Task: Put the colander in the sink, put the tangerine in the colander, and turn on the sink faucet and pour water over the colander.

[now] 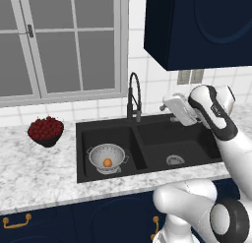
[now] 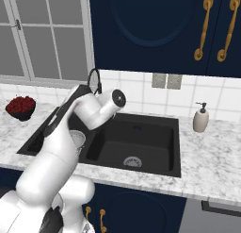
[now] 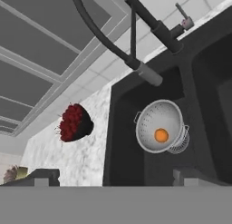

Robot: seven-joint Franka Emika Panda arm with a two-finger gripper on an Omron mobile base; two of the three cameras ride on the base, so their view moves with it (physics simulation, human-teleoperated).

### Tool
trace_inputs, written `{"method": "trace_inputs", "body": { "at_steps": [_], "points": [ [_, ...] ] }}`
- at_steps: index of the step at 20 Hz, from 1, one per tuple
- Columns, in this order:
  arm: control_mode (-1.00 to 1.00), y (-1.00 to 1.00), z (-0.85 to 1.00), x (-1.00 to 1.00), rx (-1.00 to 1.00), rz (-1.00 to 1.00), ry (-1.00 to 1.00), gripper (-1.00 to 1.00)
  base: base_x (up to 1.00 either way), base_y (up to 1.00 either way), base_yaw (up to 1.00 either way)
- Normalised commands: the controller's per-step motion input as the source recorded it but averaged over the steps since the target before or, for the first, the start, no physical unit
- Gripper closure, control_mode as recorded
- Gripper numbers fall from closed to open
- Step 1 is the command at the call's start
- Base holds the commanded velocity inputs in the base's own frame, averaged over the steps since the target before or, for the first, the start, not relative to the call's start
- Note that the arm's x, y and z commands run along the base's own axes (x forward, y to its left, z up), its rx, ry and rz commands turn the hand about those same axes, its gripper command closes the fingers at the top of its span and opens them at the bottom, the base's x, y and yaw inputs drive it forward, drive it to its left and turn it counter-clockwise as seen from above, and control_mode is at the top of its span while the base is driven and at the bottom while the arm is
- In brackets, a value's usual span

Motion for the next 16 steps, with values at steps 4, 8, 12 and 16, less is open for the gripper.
{"method": "trace_inputs", "body": {
  "at_steps": [4, 8, 12, 16],
  "points": [
    [-1.00, -0.33, 0.01, 0.24, 0.20, 0.00, -0.11, -1.00, 0.00, 0.00, 0.00],
    [-1.00, -0.13, 0.12, 0.44, 0.16, 0.00, -0.06, -1.00, 0.00, 0.00, 0.00],
    [-1.00, -0.01, 0.17, 0.47, 0.12, 0.00, 0.00, -1.00, 0.00, 0.00, 0.00],
    [-1.00, 0.00, 0.06, 0.51, 0.07, 0.00, 0.00, -1.00, 0.00, 0.00, 0.00]
  ]
}}
